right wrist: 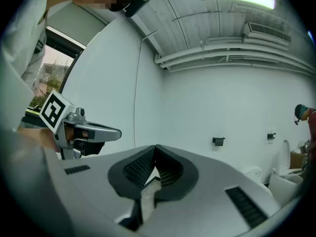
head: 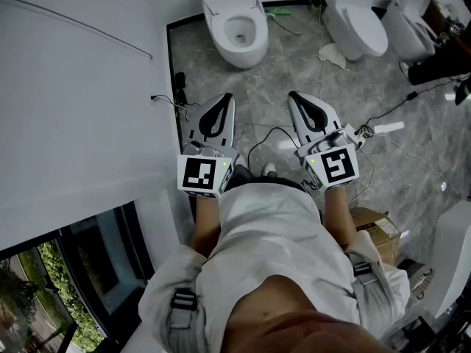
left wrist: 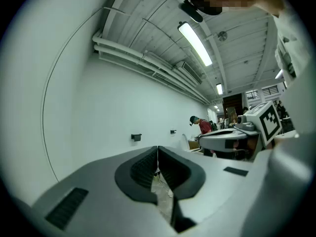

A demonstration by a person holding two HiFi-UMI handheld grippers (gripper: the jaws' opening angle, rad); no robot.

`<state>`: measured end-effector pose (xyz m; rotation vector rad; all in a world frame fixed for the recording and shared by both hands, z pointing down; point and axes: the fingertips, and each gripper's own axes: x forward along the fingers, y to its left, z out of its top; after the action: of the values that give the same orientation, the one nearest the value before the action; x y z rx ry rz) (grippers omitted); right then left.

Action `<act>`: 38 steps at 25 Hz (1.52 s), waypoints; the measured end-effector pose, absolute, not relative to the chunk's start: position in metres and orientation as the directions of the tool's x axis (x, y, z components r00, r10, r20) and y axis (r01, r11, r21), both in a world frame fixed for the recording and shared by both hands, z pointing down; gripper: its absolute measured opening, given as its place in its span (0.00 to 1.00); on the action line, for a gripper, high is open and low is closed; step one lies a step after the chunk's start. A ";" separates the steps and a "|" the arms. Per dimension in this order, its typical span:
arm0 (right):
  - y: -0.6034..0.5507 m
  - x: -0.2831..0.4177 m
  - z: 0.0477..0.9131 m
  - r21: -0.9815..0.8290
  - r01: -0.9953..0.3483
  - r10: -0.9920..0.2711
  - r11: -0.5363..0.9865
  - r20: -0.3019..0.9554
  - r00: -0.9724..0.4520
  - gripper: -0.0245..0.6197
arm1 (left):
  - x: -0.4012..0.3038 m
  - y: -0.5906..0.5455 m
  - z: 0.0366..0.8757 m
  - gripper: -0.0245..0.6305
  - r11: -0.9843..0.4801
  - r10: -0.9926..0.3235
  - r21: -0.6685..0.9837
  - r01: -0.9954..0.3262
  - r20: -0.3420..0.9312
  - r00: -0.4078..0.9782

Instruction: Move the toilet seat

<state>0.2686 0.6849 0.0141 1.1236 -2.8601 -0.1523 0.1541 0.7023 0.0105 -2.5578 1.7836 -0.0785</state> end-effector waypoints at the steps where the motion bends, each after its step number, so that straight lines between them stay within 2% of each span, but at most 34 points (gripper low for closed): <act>1: 0.685 0.272 0.014 0.112 -0.673 -0.679 0.731 0.022 -0.734 0.07 | 0.157 0.702 0.011 0.07 -0.340 -0.941 -0.046 -0.939 0.029 0.338; 14: 0.647 0.268 0.014 0.129 -0.668 -0.675 0.732 0.006 -0.738 0.07 | 0.156 0.669 0.010 0.07 -0.315 -0.949 -0.038 -0.948 0.023 0.315; 38: 0.489 0.132 0.016 0.154 -0.742 -0.755 0.653 0.054 -0.654 0.07 | 0.022 0.502 0.008 0.07 -0.414 -0.910 -0.024 -0.910 0.018 0.414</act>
<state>0.1319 0.4886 0.0160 1.2505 -2.7521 -0.1784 0.0216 0.5017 0.0076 -2.6327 1.6941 -0.0433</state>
